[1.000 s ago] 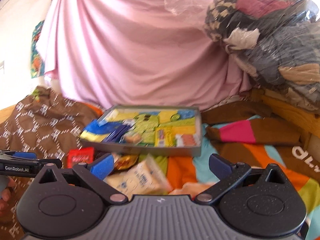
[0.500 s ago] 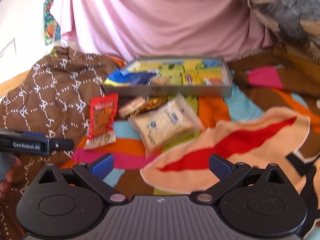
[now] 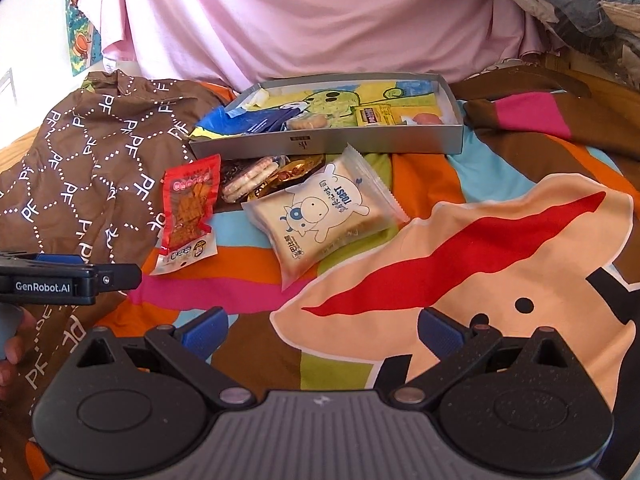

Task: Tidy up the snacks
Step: 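Grasp the red spicy tofu pack with left tool while right tool grasps TOAST bag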

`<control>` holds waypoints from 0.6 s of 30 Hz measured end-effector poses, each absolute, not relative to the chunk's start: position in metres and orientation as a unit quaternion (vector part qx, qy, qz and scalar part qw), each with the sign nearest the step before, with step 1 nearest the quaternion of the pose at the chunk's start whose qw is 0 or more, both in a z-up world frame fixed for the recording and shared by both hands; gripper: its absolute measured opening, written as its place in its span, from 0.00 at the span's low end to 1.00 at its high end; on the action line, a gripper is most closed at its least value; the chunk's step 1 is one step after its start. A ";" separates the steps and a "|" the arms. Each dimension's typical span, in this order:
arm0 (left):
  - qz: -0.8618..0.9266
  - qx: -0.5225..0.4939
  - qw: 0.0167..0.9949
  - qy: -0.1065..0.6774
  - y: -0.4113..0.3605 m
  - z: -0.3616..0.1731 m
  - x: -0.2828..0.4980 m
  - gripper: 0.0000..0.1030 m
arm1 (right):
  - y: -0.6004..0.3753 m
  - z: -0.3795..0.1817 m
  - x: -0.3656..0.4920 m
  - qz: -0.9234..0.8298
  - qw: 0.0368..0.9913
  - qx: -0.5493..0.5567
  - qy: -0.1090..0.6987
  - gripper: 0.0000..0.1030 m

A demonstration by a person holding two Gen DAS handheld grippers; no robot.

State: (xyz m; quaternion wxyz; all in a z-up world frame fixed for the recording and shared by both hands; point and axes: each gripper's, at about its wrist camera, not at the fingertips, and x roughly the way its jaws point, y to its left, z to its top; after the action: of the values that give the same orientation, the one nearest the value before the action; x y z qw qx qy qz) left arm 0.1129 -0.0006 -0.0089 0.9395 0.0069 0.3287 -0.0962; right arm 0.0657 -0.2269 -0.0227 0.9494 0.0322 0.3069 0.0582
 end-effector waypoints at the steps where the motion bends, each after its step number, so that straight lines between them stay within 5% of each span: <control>1: -0.097 0.007 0.940 0.327 -0.001 -0.009 0.114 0.97 | -0.227 -0.023 0.067 0.057 0.949 0.033 0.307 1.00; 18: -0.121 -0.035 0.952 0.280 -0.005 -0.021 0.180 0.97 | -0.232 -0.021 0.117 0.023 0.940 0.056 0.337 1.00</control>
State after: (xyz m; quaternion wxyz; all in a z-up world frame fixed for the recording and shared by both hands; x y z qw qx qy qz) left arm 0.1799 -0.0052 -0.0209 0.9518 -0.0351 0.2797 -0.1212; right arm 0.1169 -0.2319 -0.0212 0.9397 0.0557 0.3365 0.0228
